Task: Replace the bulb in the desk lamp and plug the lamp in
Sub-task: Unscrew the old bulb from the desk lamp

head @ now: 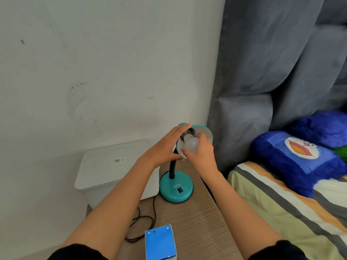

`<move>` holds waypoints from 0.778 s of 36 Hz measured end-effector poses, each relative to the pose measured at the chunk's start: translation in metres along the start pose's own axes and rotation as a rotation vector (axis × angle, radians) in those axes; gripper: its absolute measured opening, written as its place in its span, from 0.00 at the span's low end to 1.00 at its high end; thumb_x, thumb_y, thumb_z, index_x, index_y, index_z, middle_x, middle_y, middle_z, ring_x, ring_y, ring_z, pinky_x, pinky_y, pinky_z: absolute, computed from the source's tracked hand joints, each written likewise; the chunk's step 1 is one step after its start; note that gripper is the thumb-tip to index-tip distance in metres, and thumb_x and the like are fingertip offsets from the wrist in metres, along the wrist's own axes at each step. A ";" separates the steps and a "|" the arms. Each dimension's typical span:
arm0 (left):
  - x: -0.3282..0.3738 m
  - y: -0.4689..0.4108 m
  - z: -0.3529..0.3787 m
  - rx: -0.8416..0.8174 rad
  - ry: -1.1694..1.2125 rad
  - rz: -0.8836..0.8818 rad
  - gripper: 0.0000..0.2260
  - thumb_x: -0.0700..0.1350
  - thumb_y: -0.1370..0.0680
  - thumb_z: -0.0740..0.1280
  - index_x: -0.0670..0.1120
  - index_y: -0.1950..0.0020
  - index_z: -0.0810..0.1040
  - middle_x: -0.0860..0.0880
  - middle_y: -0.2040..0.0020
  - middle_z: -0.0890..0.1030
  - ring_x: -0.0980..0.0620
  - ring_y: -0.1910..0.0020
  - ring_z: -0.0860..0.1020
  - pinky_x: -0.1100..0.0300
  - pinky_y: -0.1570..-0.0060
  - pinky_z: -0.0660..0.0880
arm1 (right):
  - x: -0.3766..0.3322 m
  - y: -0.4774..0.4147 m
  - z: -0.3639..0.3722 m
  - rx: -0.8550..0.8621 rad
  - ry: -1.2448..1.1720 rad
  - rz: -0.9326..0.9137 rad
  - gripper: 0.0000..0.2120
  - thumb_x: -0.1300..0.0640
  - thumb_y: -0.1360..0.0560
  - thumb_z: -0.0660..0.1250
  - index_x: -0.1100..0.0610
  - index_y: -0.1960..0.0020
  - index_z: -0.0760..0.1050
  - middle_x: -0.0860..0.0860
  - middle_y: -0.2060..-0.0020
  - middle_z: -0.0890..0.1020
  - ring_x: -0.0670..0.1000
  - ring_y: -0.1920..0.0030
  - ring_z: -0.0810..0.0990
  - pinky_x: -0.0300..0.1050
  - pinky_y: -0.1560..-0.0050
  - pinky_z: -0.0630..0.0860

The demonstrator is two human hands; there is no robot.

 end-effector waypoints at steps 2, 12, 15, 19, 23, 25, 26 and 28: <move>-0.001 0.002 -0.001 0.007 0.011 0.002 0.44 0.38 0.32 0.75 0.57 0.26 0.53 0.54 0.27 0.60 0.62 0.31 0.60 0.66 0.32 0.60 | -0.001 0.003 -0.001 0.024 -0.001 -0.029 0.30 0.55 0.30 0.72 0.60 0.33 0.64 0.58 0.37 0.70 0.57 0.36 0.68 0.46 0.39 0.68; -0.005 0.005 -0.001 -0.002 0.009 -0.005 0.44 0.38 0.33 0.76 0.57 0.26 0.54 0.55 0.26 0.60 0.61 0.29 0.60 0.63 0.30 0.61 | -0.011 0.009 0.004 0.032 -0.007 -0.066 0.29 0.57 0.28 0.70 0.62 0.32 0.63 0.59 0.37 0.68 0.57 0.36 0.67 0.48 0.36 0.69; -0.003 0.007 -0.003 -0.006 0.012 0.004 0.44 0.41 0.33 0.76 0.57 0.26 0.54 0.55 0.26 0.61 0.59 0.29 0.61 0.59 0.29 0.63 | -0.012 0.012 0.000 0.063 0.077 -0.162 0.29 0.64 0.32 0.70 0.61 0.33 0.65 0.58 0.37 0.70 0.56 0.35 0.66 0.43 0.34 0.63; -0.004 0.010 -0.006 0.000 0.026 0.005 0.43 0.42 0.33 0.76 0.58 0.26 0.55 0.56 0.27 0.62 0.59 0.29 0.63 0.56 0.30 0.65 | -0.012 0.017 0.001 0.063 0.083 -0.170 0.30 0.64 0.30 0.68 0.60 0.30 0.62 0.57 0.35 0.66 0.56 0.33 0.63 0.46 0.32 0.63; -0.005 0.012 -0.007 0.001 0.023 -0.002 0.43 0.41 0.32 0.76 0.58 0.26 0.54 0.58 0.26 0.61 0.62 0.30 0.61 0.59 0.30 0.64 | -0.012 0.018 0.003 0.036 0.091 -0.183 0.29 0.62 0.28 0.67 0.60 0.30 0.60 0.56 0.35 0.65 0.57 0.34 0.65 0.51 0.33 0.68; -0.004 0.012 -0.007 -0.004 0.026 -0.004 0.43 0.42 0.32 0.76 0.59 0.26 0.54 0.59 0.26 0.60 0.63 0.30 0.61 0.60 0.30 0.64 | -0.012 0.019 0.002 0.036 0.080 -0.175 0.29 0.60 0.28 0.67 0.59 0.30 0.60 0.56 0.36 0.64 0.56 0.34 0.66 0.50 0.34 0.70; -0.003 0.011 -0.007 -0.008 0.024 -0.004 0.42 0.42 0.31 0.75 0.59 0.26 0.54 0.59 0.26 0.60 0.63 0.30 0.61 0.60 0.30 0.63 | -0.012 0.019 0.001 0.039 0.070 -0.173 0.29 0.60 0.28 0.67 0.59 0.30 0.60 0.56 0.36 0.65 0.56 0.35 0.67 0.49 0.35 0.70; 0.002 0.010 -0.006 -0.013 0.011 -0.002 0.43 0.42 0.31 0.75 0.60 0.26 0.52 0.58 0.25 0.59 0.62 0.29 0.60 0.60 0.29 0.62 | -0.011 0.021 -0.005 0.055 0.045 -0.170 0.29 0.61 0.28 0.68 0.60 0.31 0.61 0.56 0.36 0.65 0.56 0.36 0.68 0.47 0.35 0.69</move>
Point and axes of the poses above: each hand's wrist, its own y-axis away from the middle knuckle, its own z-axis out of the palm, x = y × z, the point moved 7 cm from there along -y, towards the middle knuckle
